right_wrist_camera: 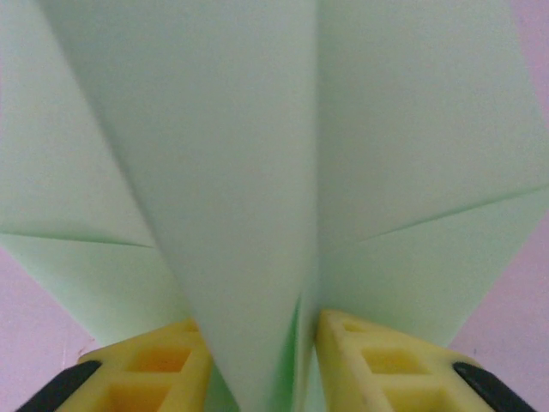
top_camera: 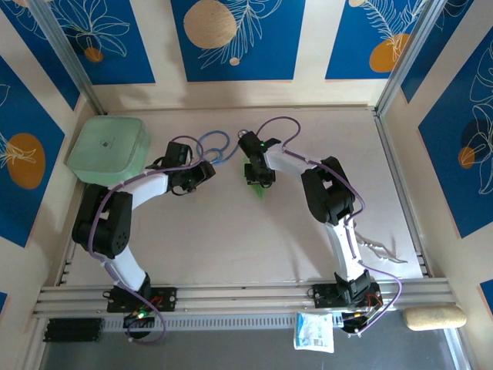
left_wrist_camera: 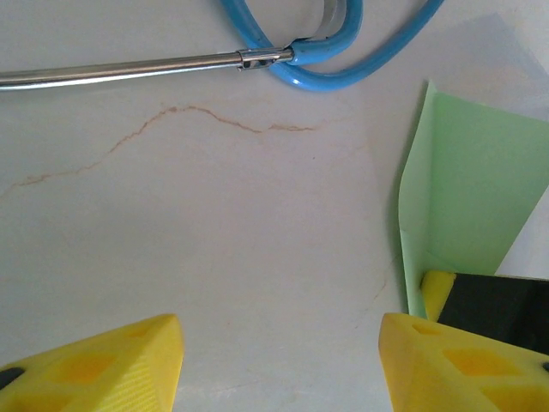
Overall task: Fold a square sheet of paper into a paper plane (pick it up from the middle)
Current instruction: Move a paper plane to the center of the table.
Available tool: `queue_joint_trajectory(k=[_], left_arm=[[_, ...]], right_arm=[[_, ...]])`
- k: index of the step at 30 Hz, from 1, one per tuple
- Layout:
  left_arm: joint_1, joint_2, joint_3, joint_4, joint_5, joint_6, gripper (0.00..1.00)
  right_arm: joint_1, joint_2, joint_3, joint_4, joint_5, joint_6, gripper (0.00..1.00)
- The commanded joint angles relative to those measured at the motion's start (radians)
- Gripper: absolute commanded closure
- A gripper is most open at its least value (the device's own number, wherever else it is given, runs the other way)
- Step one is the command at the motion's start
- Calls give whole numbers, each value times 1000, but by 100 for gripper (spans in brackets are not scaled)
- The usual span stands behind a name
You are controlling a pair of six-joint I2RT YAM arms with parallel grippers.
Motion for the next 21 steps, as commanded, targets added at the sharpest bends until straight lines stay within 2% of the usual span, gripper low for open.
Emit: queue_joint_trajectory(k=[1, 9, 21], left_arm=[[12, 6, 16, -17, 21, 24, 38], [12, -2, 7, -20, 12, 24, 37], [12, -69, -3, -53, -63, 30, 35]], right_arm=[[-23, 17, -27, -29, -17, 52, 64], [-41, 20, -61, -30, -9, 131, 55], [-40, -56, 30, -26, -19, 31, 47]])
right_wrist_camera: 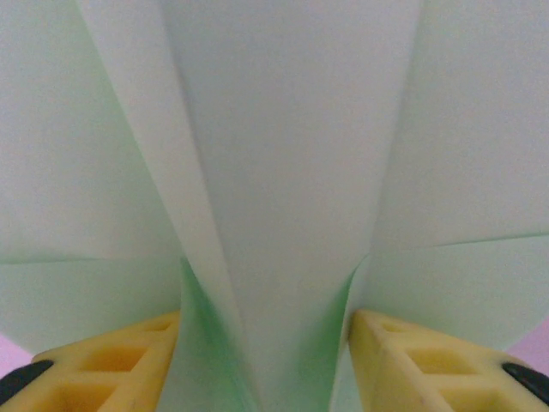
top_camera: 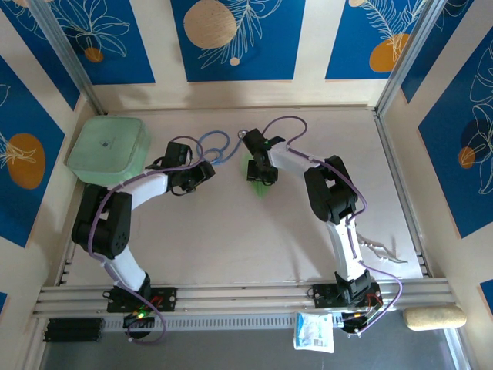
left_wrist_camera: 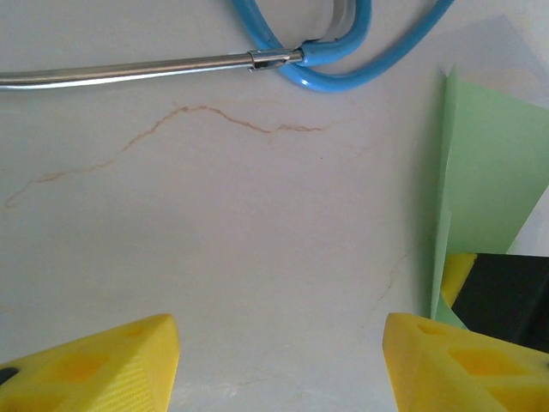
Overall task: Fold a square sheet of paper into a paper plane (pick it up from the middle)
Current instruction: Move a paper plane to the center of the table, then reset both arms
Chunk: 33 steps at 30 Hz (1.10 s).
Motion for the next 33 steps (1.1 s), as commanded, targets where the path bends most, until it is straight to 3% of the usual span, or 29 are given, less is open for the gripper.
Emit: queue_joint_trajectory(k=[1, 12, 17, 20, 23, 28, 31, 33], left_arm=[[12, -66, -4, -41, -55, 33, 35], [16, -221, 10, -191, -284, 107, 20], [25, -364, 0, -283, -512, 192, 0], [37, -459, -52, -281, -671, 254, 1], [61, -550, -156, -203, -799, 324, 1], [123, -691, -383, 47, -909, 469, 0], [169, -751, -511, 212, -889, 557, 1], [208, -764, -576, 296, -804, 584, 1]], right_arm=[[-7, -62, 40, -39, -8, -36, 46], [-23, -241, 31, -32, -5, -70, 32], [-79, -442, -102, 66, 45, -118, 19], [-133, -571, -243, 166, 84, -169, 10], [-196, -685, -400, 270, 146, -220, 3], [-321, -820, -701, 506, 244, -274, 2], [-367, -870, -870, 669, 309, -326, 1], [-399, -877, -962, 790, 290, -368, 0]])
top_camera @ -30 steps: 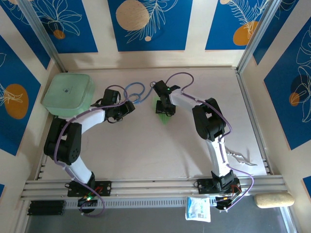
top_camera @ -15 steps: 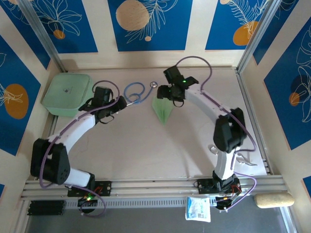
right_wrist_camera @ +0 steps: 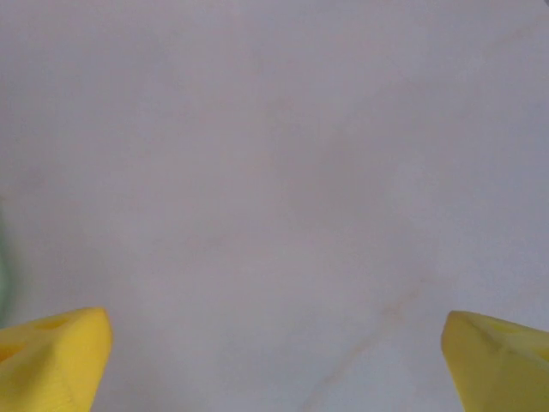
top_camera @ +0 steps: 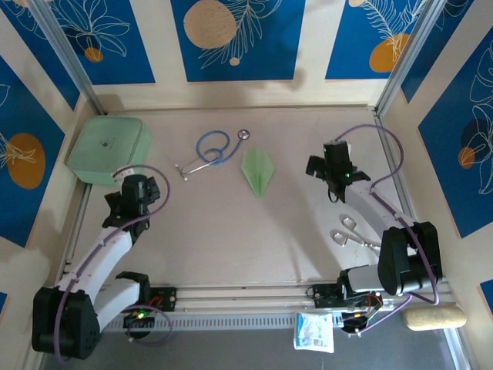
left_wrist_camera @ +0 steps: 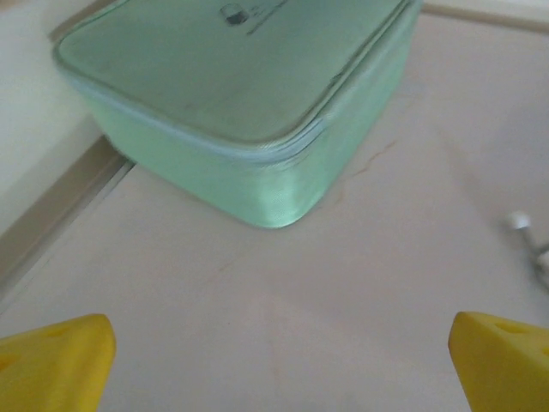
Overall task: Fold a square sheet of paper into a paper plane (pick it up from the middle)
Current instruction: Reset both arms
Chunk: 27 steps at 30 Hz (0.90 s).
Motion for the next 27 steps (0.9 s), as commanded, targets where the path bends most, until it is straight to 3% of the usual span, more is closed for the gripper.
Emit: queue_joint_trajectory(k=[1, 6, 11, 17, 27], left_arm=[[64, -24, -76, 242, 77, 113, 1], [103, 56, -151, 462, 285, 202, 1], [105, 183, -187, 699, 448, 242, 1], [104, 317, -205, 890, 494, 286, 1], [105, 534, -185, 1071, 531, 317, 1]], right_arm=[[-39, -33, -119, 274, 45, -89, 0], [-54, -9, -268, 541, 0, -199, 0], [-82, -4, -351, 746, -120, -271, 0], [-123, 22, -406, 895, -277, -260, 1], [-139, 149, -419, 1020, -361, -276, 1]])
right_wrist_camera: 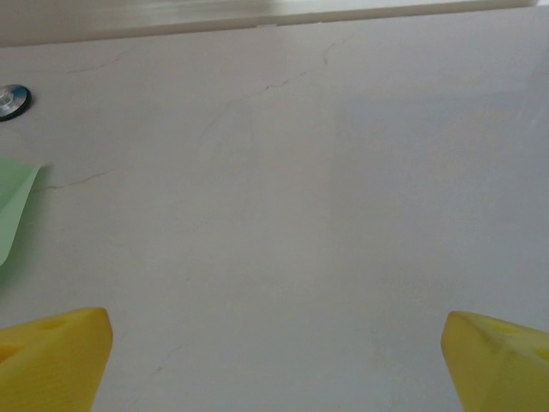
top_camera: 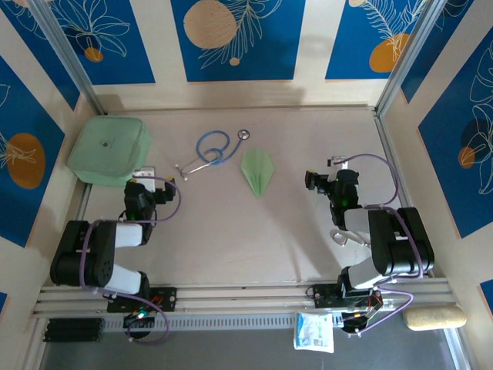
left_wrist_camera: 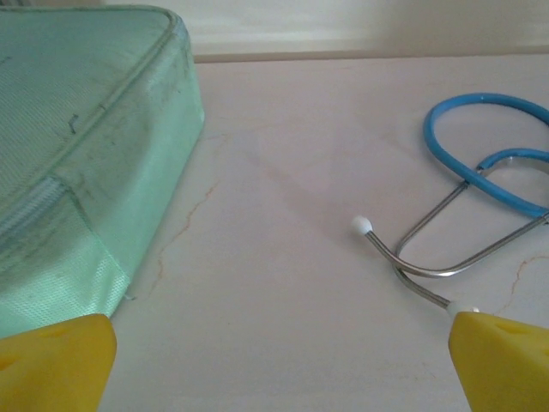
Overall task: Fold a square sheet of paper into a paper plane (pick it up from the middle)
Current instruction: Reset both arms
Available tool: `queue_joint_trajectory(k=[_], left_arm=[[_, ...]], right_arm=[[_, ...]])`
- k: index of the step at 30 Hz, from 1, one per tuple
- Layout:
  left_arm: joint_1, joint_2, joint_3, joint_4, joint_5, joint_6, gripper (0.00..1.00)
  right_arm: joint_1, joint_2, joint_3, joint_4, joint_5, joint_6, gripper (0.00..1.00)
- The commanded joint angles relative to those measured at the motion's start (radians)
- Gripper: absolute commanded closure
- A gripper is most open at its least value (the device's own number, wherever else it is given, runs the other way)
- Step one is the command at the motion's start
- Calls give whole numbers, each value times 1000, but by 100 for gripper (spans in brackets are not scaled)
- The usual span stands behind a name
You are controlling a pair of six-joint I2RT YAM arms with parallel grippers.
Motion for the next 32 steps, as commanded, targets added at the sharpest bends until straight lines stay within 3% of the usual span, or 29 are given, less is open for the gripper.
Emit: queue_joint_trajectory(k=[1, 11, 32], left_arm=[[9, 50, 10, 106, 35, 20, 1], [-15, 105, 61, 54, -39, 27, 1], [-19, 108, 80, 22, 0, 47, 1]], right_arm=[[-13, 21, -22, 112, -47, -15, 1], [-45, 31, 8, 59, -109, 4, 1], [-47, 31, 7, 59, -111, 4, 1]])
